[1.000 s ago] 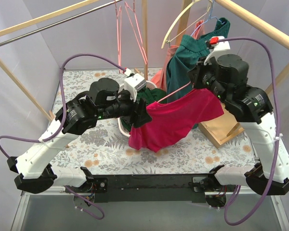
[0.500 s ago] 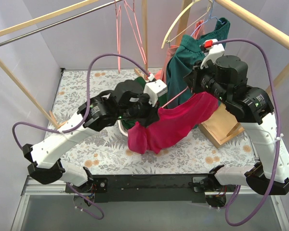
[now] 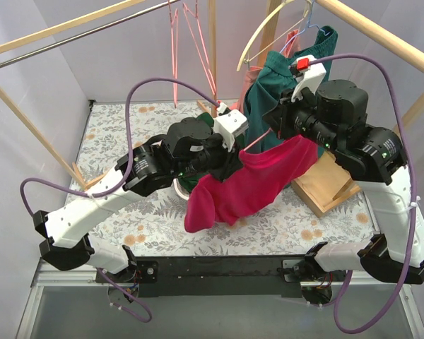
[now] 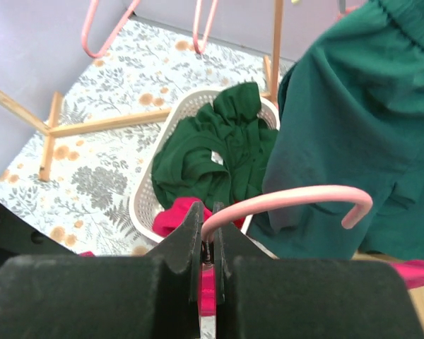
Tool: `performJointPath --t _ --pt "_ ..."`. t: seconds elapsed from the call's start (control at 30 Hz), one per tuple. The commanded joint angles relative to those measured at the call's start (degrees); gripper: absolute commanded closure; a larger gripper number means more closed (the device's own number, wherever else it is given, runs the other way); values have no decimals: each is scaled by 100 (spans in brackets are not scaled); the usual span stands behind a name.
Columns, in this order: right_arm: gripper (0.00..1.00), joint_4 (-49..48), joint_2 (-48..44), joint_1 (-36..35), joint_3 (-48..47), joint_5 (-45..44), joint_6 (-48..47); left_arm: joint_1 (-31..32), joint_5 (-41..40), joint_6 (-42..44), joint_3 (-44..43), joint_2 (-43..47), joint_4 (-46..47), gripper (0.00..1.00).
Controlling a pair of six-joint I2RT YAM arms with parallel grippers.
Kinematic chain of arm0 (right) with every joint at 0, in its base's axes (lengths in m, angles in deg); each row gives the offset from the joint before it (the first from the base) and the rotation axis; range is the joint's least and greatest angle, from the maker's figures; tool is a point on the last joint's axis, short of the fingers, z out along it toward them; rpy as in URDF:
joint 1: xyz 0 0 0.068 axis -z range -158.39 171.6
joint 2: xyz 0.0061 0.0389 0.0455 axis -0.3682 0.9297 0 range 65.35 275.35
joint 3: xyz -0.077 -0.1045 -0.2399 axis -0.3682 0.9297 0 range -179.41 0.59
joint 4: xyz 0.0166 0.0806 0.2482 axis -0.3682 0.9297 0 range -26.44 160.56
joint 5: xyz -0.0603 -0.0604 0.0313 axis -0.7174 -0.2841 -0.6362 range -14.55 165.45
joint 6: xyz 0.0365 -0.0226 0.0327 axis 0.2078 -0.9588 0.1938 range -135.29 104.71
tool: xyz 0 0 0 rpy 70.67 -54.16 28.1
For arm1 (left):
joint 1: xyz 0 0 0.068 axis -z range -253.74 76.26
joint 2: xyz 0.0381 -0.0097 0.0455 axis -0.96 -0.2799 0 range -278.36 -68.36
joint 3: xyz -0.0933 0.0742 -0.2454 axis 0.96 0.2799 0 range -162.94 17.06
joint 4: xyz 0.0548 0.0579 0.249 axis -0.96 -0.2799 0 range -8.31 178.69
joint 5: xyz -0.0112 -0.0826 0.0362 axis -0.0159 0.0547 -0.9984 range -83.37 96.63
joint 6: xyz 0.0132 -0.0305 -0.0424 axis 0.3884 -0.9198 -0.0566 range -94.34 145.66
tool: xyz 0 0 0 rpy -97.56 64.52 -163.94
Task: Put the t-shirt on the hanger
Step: Place the T-shirt on the hanger, then place the hanger at the clothesline.
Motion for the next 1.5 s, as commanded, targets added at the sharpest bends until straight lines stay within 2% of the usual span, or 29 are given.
performJointPath --t 0.0,0.07,0.17,0.33,0.43,0.47,0.53,0.57,0.67,0.87,1.0,1.03,1.13,1.3,1.47 --pt "99 -579 -46 -72 -626 259 296 21 -64 41 -203 130 201 90" --pt "99 -649 -81 -72 -635 312 304 12 15 -29 -160 183 201 100" --pt "99 -851 -169 -72 -609 478 374 12 147 -117 -90 446 358 100" --pt "98 -1404 -335 -63 -583 953 515 12 139 -249 -89 1192 1316 100" --pt "85 -1861 -502 -63 -311 989 550 12 121 -223 -431 1212 1370 100" --pt "75 -2080 -598 -63 -223 1145 550 21 130 -232 -667 1151 1283 100" --pt "63 -2283 -696 -63 85 1208 594 12 139 -197 -827 1115 1185 100" --pt "48 -2415 -827 -63 208 1200 603 12 113 -188 -967 1097 1089 100" --pt "29 -2732 -1073 -63 542 1059 612 12 69 -144 -1178 1106 992 100" --pt "20 -3681 -1768 -63 1447 629 463 12 -291 49 -1644 1080 703 100" --pt "19 -3804 -1935 -63 1737 515 348 12 -283 163 -2373 957 745 100" --pt "19 -3831 -1988 -63 1869 479 357 12 -283 198 -2827 852 763 100" --pt "18 -3936 -2207 -63 2466 427 383 12 -257 330 -3427 781 921 100" --pt "18 -4077 -2471 -63 3477 522 594 12 -265 348 -3403 1088 1414 100" --pt "18 -4261 -2428 -72 4505 541 656 12 -441 24 -3272 1501 844 100"
